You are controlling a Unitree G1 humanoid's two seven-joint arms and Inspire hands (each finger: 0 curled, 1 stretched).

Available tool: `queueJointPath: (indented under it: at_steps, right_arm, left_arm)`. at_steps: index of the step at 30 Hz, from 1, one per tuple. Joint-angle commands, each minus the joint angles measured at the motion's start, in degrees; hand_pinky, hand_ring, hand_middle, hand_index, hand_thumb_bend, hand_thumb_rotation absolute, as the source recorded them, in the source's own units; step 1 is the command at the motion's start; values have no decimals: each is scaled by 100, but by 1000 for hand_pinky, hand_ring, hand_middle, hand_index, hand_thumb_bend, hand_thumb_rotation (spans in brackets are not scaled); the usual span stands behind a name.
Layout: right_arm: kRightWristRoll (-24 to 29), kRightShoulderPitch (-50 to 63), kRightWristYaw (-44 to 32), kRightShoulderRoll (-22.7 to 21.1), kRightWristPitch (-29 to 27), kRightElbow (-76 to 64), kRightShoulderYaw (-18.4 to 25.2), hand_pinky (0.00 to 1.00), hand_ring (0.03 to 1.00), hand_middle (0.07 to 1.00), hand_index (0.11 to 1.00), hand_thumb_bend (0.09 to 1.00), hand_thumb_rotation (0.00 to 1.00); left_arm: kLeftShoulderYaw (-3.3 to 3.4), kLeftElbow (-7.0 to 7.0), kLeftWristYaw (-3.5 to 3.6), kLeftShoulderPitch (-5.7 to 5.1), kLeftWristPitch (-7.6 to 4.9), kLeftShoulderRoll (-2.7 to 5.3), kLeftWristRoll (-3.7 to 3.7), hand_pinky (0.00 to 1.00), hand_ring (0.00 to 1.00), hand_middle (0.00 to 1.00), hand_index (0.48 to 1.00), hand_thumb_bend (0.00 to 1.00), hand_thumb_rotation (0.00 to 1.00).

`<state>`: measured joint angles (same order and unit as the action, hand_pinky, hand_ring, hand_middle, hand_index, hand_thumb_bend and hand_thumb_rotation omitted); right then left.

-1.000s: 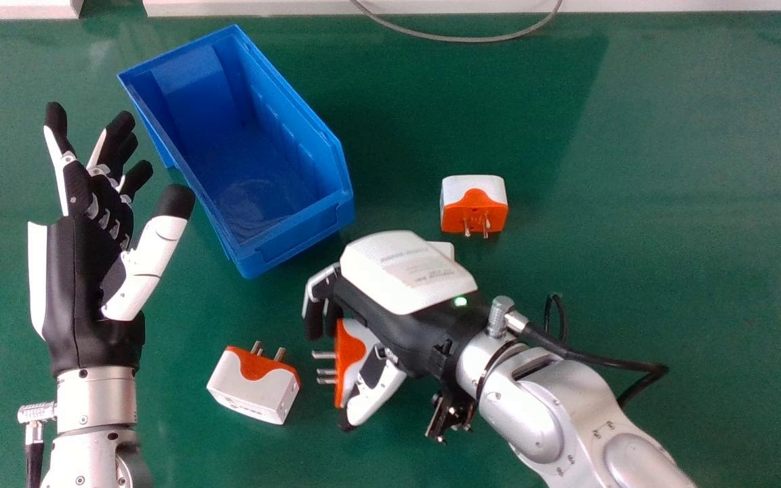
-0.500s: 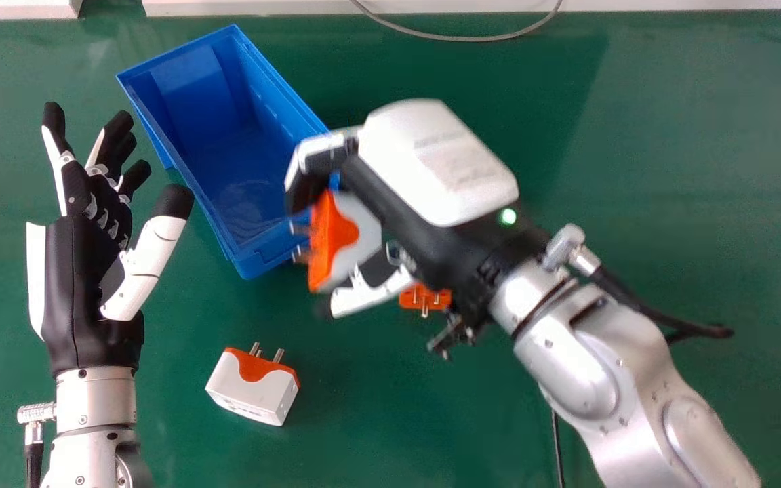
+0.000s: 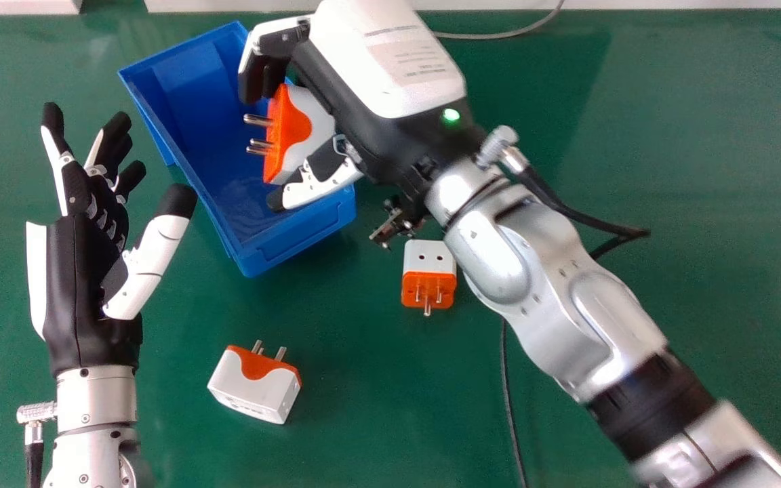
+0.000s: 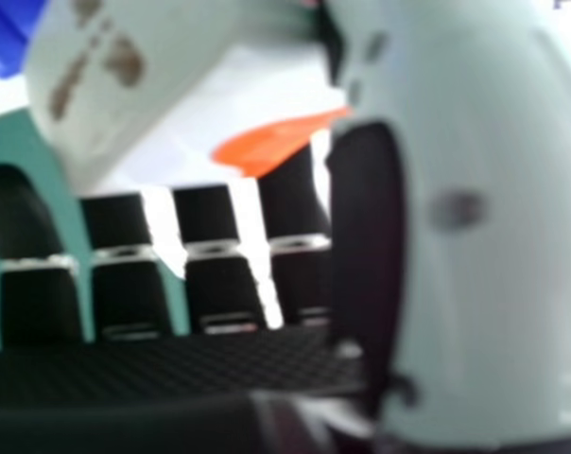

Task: Pick all objects and put in blue box

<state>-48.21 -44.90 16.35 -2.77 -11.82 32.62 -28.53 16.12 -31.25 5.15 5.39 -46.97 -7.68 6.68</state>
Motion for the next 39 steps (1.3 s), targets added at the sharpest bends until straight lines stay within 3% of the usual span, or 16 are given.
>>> queueJointPath:
  at_steps: [1, 5, 6, 11, 13, 17, 20, 22, 24, 25, 27, 30, 34, 35, 39]
  right_arm:
    - [-243, -676, 969, 202, -366, 949, -212, 281, 410, 469, 507, 517, 0]
    - [-528, -1255, 1956, 554, -461, 2468, -605, 303, 419, 468, 509, 517, 0]
    - [-534, -1363, 2046, 617, -548, 2755, -681, 308, 422, 469, 508, 517, 0]
    - [-615, -1697, 2485, 850, -665, 3613, -1002, 327, 401, 471, 526, 516, 0]
    - [-627, -1763, 2597, 925, -665, 3770, -1074, 323, 399, 468, 528, 515, 0]
    - [-612, -1883, 2578, 995, -712, 3932, -1201, 321, 405, 469, 528, 516, 0]
    - [-572, -1911, 2501, 1002, -751, 3947, -1249, 331, 426, 493, 515, 512, 0]
    - [-732, -1931, 2475, 1005, -425, 3944, -1418, 331, 436, 500, 516, 509, 0]
    - [-889, -1936, 2430, 1016, -40, 3924, -1590, 333, 444, 510, 515, 506, 0]
    - [-904, -1920, 2407, 1020, 59, 3897, -1615, 375, 495, 573, 559, 560, 0]
    - [-892, -1876, 2387, 1018, 175, 3835, -1634, 632, 799, 857, 793, 780, 0]
    - [-899, -1815, 2563, 987, 282, 3762, -1688, 799, 918, 942, 896, 813, 0]
    - [-898, -1763, 2967, 982, 377, 3681, -1706, 890, 958, 970, 944, 824, 9]
    - [-887, -1762, 3013, 976, 379, 3655, -1703, 930, 974, 981, 964, 886, 87]
    - [-836, -1753, 3056, 928, 375, 3508, -1682, 982, 994, 996, 991, 972, 202]
  left_arm:
    - [12, 0, -64, 32, -168, -77, -82, 888, 930, 920, 908, 848, 603]
    - [-1, 8, -186, 27, -185, -100, -218, 885, 928, 919, 908, 844, 604]
    - [2, 5, -247, 27, -196, -115, -294, 882, 926, 919, 908, 843, 607]
    - [-1, 38, -389, 21, -161, -131, -430, 869, 919, 912, 903, 846, 625]
    - [-11, 46, -403, 24, -149, -122, -423, 868, 918, 911, 903, 848, 626]
    - [-37, 8, -360, 52, -143, -132, -345, 865, 915, 908, 901, 852, 627]
    - [-37, -35, -416, 71, -177, -159, -436, 866, 915, 909, 901, 852, 625]
    - [-37, -42, -463, 79, -187, -164, -488, 865, 914, 909, 901, 853, 627]
    - [-45, -41, -436, 86, -181, -155, -443, 864, 914, 909, 902, 853, 628]
    - [-49, -44, -427, 91, -176, -152, -427, 863, 913, 908, 902, 854, 631]
    - [-56, -52, -400, 104, -171, -139, -381, 870, 917, 912, 905, 857, 630]
    - [-59, -105, -422, 137, -204, -132, -401, 868, 917, 913, 906, 855, 628]
    - [-62, -137, -408, 166, -205, -143, -367, 867, 916, 913, 906, 858, 628]
    - [-61, -131, -412, 170, -201, -145, -368, 869, 918, 915, 908, 861, 629]
    - [-61, -116, -381, 179, -212, -145, -330, 873, 921, 917, 912, 855, 622]
